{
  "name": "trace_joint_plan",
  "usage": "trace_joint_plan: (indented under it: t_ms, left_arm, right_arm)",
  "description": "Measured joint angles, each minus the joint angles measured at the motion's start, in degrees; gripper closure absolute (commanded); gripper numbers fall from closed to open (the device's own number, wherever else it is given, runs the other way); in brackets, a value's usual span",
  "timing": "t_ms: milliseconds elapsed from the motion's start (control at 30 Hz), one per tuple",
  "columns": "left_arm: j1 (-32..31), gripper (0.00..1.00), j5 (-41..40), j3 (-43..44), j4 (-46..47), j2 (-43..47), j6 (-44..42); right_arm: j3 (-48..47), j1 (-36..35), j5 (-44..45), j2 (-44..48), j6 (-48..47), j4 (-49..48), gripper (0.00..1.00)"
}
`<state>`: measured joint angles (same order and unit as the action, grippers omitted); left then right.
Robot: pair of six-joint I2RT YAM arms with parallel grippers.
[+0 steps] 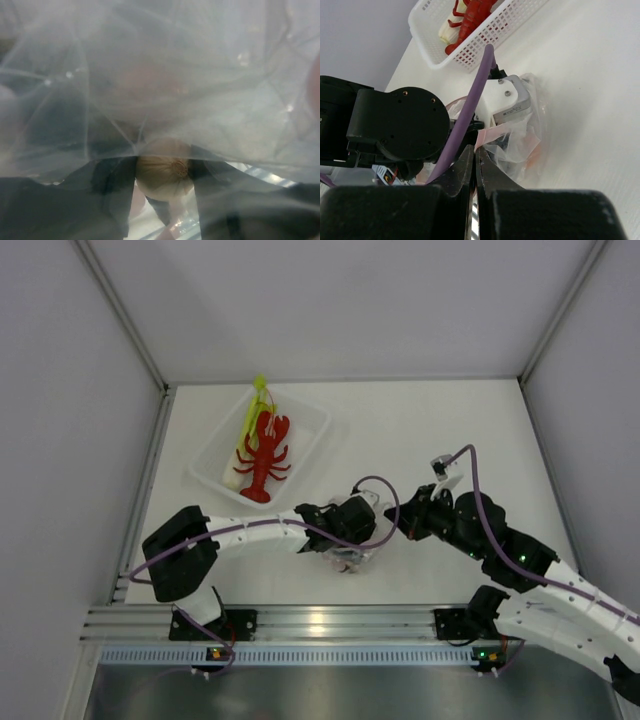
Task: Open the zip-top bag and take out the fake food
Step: Pick up the fake vegetable from the zipper food storage bag.
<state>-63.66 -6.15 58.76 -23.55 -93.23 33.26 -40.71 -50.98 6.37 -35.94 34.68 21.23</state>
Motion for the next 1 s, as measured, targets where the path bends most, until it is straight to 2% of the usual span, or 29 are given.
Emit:
trace_joint_plan:
  t_ms: [133,333,900,1000]
  left_arm:
    - [0.0,0.41,0.8,0.1,0.3,-1.4,-0.6]
    - [-0.2,0.37,1.0,0.1,0.6,-1.6,-0.9]
    - [-0.2,0.41,-4.6,-0.9,-0.5,3.4,0.9]
    - [0.0,0.47,-5.5,-1.3,-0.6,4.1,1.6]
  right_arm:
    - [0.6,0.0,0.0,0.5,0.0,1.2,1.0]
    - [0.7,0.0,0.1,1.2,0.0,2.2,1.0]
    - [0.5,0.0,0.7,1.2,-0.2,2.4,1.0]
    - [0.5,0.0,0.8,1.2,-0.2,2.5,1.0]
